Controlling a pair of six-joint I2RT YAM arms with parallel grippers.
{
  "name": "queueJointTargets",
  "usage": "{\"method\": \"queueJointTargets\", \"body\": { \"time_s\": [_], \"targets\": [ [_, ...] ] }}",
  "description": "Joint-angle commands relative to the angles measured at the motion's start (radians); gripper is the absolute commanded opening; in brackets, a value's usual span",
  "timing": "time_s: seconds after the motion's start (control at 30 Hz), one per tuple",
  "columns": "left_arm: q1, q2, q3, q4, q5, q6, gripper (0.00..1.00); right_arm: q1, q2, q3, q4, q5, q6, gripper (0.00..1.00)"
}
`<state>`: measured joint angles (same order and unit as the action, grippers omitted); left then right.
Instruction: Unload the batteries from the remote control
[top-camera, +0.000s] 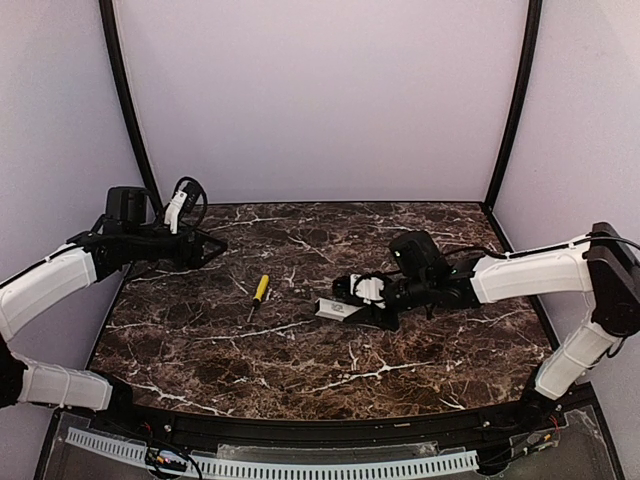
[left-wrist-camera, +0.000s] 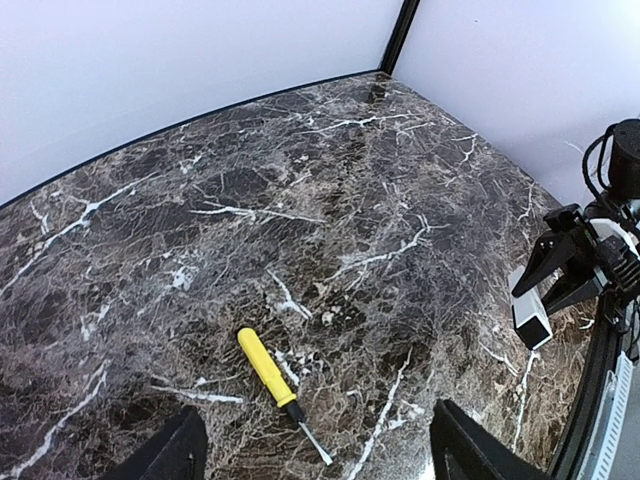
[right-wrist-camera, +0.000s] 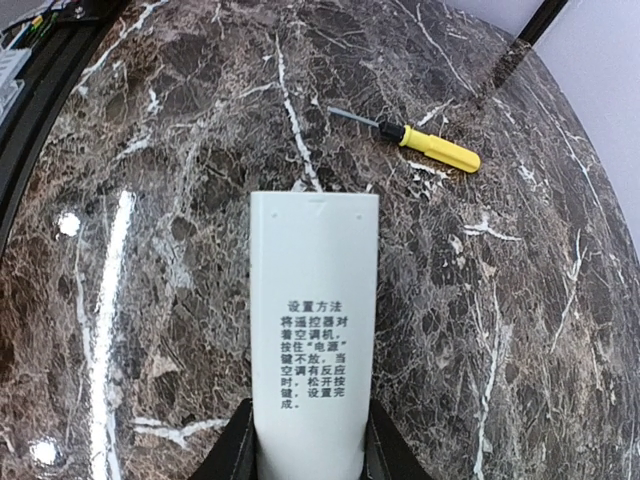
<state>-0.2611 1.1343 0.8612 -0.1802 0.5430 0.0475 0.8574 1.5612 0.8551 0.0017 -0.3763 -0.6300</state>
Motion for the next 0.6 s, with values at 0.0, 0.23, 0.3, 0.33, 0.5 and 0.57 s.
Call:
{"method": "queueJointTargets", "body": {
  "time_s": [0.0,0.23,0.3,0.33,0.5,0.57],
  "targets": [
    [-0.03,0.016,-0.026,0.139,0.077,0.045,0.75,-0.004,0.007,0.053,0.102,-0.043,0.099,0.05],
    [-0.084,0.111,0.046,0.152,0.188,0.144,0.7,-0.004,-0.005,0.085,0.111,-0.057,0.1,0.06],
    [-0.103,0.129,0.064,0.143,0.25,0.182,0.7,-0.004,-0.009,0.09,0.112,-0.055,0.102,0.07],
    [-0.125,0.139,0.075,0.137,0.282,0.213,0.7,-0.004,-0.011,0.092,0.111,-0.051,0.102,0.07],
    [-0.211,0.165,0.09,0.102,0.308,0.283,0.7,-0.004,-0.017,0.131,0.067,-0.071,0.111,0.07],
    [-0.23,0.166,0.091,0.095,0.298,0.29,0.7,-0.004,-0.026,0.14,0.056,-0.085,0.118,0.07]
  ]
}}
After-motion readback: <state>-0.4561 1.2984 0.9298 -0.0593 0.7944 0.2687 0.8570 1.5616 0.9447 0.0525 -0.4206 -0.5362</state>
